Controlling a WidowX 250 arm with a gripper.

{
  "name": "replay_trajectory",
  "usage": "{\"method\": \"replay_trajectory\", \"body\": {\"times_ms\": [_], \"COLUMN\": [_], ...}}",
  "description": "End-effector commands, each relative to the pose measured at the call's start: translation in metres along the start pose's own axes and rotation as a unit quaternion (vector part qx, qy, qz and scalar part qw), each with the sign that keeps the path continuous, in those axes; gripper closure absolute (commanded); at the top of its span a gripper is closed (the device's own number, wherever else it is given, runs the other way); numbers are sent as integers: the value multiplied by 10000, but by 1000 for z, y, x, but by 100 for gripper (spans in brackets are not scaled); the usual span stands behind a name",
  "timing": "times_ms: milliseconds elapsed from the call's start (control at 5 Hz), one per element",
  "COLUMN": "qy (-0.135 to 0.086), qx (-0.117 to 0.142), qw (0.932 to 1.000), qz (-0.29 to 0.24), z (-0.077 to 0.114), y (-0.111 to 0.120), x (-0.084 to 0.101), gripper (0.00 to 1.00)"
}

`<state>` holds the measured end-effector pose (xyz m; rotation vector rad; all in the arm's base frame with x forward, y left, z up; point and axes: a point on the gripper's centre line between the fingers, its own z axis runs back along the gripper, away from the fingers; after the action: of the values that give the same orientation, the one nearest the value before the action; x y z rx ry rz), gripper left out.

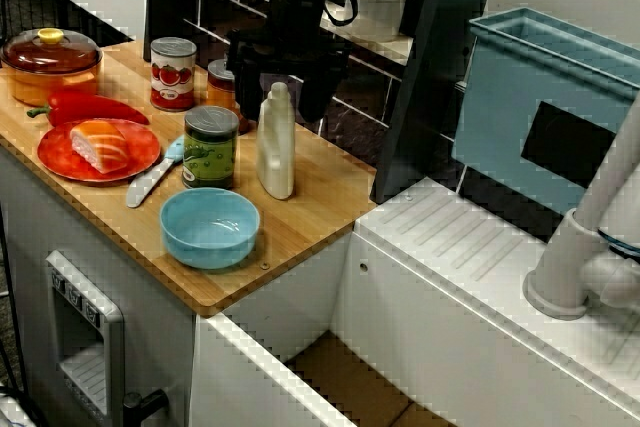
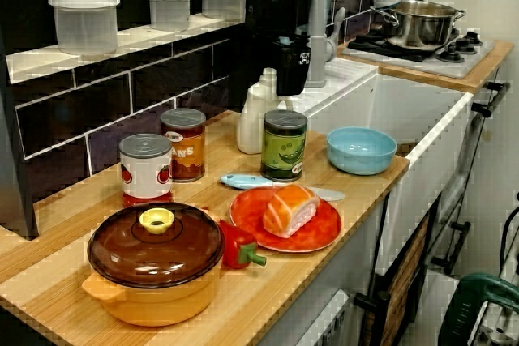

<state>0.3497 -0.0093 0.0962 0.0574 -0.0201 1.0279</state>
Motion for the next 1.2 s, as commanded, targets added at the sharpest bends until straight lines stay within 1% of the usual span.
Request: {"method": "replay_trajectory", "body": {"times_ms": [0,400,600,800,1000], "qy": [-42,96,111,197,238], "qx": [15,221,292,268,255], "qw": [10000,9997,9995,9994,9994], "qz": [-12,-26,-68,-105,-41], "z": [8,2,0,0,0], "y": [5,9,8,8,8], "x": [7,12,12,12,12], "gripper": [0,0,0,3,100]}}
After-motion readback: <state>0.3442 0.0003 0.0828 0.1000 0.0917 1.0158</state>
